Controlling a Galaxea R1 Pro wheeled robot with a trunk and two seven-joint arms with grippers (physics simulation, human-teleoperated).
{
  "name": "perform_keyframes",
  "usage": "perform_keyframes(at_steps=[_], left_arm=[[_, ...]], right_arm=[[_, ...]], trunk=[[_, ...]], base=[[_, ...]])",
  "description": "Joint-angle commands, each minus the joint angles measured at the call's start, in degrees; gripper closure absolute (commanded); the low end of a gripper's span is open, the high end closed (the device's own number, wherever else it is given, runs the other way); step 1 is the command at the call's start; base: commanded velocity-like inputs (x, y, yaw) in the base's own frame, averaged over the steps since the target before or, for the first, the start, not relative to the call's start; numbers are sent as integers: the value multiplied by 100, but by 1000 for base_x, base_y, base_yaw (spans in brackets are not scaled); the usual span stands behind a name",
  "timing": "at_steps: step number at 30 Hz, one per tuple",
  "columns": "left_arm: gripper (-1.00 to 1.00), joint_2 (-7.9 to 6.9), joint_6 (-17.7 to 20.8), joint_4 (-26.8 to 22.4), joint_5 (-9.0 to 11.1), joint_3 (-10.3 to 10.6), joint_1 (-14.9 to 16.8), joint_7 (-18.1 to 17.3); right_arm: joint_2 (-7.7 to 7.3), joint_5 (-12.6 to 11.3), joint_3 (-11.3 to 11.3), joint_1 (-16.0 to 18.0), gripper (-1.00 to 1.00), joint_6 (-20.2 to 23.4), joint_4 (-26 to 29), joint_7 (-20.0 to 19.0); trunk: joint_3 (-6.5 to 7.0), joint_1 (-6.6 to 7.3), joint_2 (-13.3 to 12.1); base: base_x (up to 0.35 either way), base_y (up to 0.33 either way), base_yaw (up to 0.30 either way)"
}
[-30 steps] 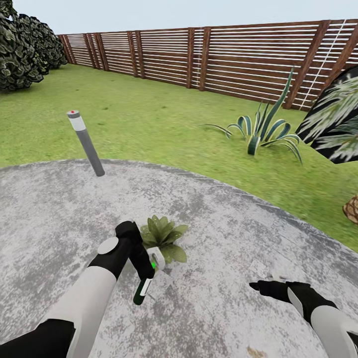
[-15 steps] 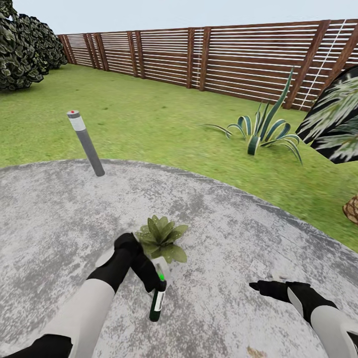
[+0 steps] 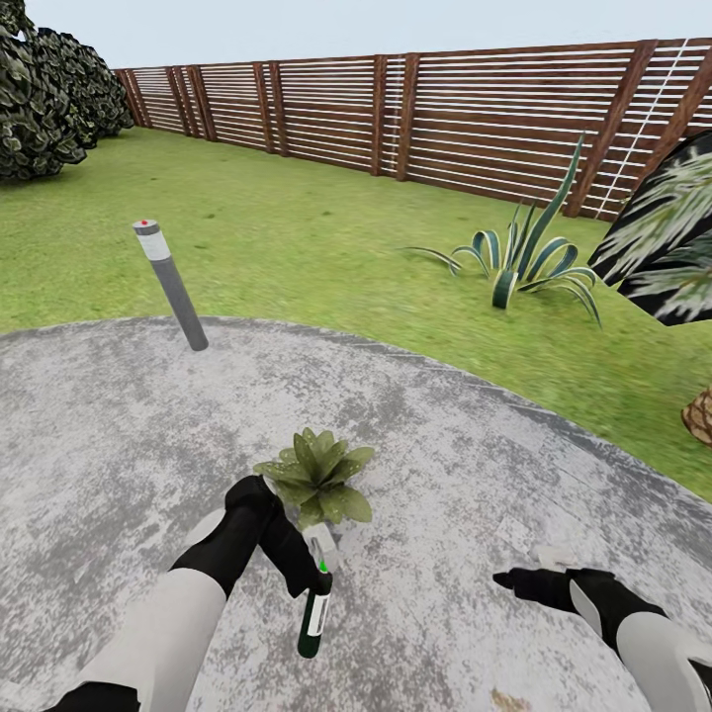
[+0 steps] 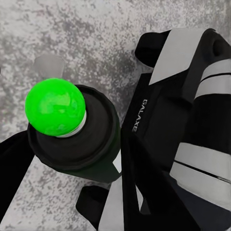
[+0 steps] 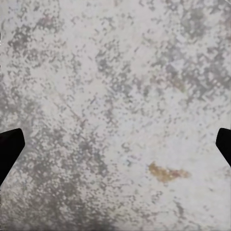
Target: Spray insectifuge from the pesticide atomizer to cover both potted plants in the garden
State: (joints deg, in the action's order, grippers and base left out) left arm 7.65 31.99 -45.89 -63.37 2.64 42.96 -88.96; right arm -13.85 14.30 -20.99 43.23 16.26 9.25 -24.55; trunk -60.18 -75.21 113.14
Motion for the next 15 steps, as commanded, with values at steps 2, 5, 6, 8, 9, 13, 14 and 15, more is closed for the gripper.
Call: perform_keyframes(at_steps=[2, 5, 6, 8, 9, 13, 14, 15], left_arm=[[100, -5, 54, -7, -41, -3, 2, -34], [100, -11, 53, -13, -36, -16, 2, -34], [100, -12, 53, -14, -36, -15, 2, -34], [100, -18, 53, -13, -35, -17, 2, -34], [100, -48, 53, -13, -35, -18, 2, -34], [100, -123, 53, -16, -35, -18, 2, -34], [100, -126, 53, -16, -35, -18, 2, -34], [100, -129, 53, -16, -35, -20, 2, -34]], right_arm=[[2, 55, -51, 1, -100, 32, 7, -31], [2, 55, -53, 1, -100, 29, -1, -30], [2, 55, -53, 1, -100, 28, -2, -31], [2, 55, -54, 1, -100, 28, -2, -28], [4, 55, -54, 1, -100, 27, -2, -26], [5, 57, -51, 1, -100, 26, -3, -26], [5, 56, -50, 1, -100, 26, -3, -25], [4, 56, -52, 1, -100, 26, -3, -24]], trunk=[[-4, 1, 2], [-4, 1, 2], [-4, 1, 2], [-4, 1, 2], [-4, 1, 2], [-4, 1, 2], [-4, 1, 2], [-4, 1, 2]], base=[[0, 0, 0], [0, 0, 0], [0, 0, 0], [0, 0, 0], [0, 0, 0], [-72, 27, 0], [-178, 88, 0], [-201, 112, 0]])
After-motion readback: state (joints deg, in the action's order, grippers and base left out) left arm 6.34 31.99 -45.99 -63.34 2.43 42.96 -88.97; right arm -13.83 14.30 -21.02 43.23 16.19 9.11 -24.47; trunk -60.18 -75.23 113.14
